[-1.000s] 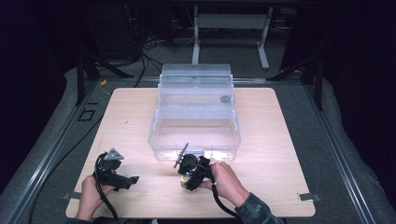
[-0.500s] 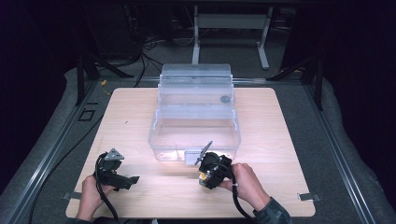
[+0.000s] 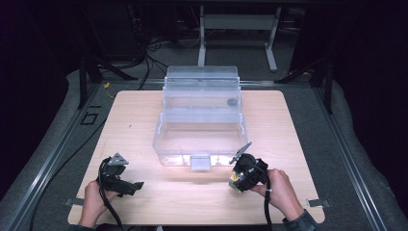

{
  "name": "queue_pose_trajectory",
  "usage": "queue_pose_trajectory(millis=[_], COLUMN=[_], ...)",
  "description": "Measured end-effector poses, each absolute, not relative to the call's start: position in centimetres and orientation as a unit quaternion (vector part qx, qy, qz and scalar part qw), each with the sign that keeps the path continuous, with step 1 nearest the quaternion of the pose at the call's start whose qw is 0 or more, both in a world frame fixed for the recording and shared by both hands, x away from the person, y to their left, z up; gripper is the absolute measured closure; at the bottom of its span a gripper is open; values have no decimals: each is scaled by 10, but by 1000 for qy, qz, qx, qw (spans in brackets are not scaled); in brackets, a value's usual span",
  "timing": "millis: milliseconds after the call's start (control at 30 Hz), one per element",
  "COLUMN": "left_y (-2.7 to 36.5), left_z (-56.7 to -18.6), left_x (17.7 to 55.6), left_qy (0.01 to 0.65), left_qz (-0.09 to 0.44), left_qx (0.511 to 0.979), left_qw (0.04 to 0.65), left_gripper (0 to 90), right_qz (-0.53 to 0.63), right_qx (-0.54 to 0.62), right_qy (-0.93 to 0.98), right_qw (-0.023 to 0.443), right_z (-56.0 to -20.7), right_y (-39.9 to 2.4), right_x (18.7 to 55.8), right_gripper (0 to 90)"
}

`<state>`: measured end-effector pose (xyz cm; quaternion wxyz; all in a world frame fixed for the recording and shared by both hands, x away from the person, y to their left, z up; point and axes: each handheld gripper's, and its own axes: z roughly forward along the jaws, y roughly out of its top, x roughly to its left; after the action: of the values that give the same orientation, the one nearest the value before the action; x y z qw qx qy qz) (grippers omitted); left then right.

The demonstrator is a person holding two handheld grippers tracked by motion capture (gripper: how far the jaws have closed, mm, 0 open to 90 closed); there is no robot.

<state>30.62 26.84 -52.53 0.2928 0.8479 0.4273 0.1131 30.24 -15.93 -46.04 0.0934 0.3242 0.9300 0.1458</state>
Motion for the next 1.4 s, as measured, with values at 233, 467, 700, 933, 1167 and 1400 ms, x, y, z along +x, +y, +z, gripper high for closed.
queue_pose_trajectory(millis=[233, 467, 700, 933, 1167, 1400], left_y=[268, 268, 268, 269, 268, 268], left_z=[-525, -526, -526, -526, -526, -526], left_x=[306, 306, 307, 307, 307, 307], left_qy=[427, 427, 426, 424, 425, 425], left_qz=[114, 113, 110, 108, 107, 107], left_qx=[848, 849, 849, 849, 849, 849], left_qw=[292, 291, 294, 295, 296, 296], left_gripper=[2, 2, 3, 4, 4, 6], right_qz=[129, 135, 130, 116, 114, 103], right_qx=[364, 403, 429, 440, 437, 432], right_qy=[916, 898, 886, 885, 887, 892], right_qw=[108, 114, 114, 98, 94, 85], right_z=[-462, -467, -475, -486, -481, -481], right_y=[-193, -221, -235, -237, -239, -231], right_x=[310, 329, 349, 355, 359, 372], right_gripper=[469, 469, 466, 430, 297, 325])
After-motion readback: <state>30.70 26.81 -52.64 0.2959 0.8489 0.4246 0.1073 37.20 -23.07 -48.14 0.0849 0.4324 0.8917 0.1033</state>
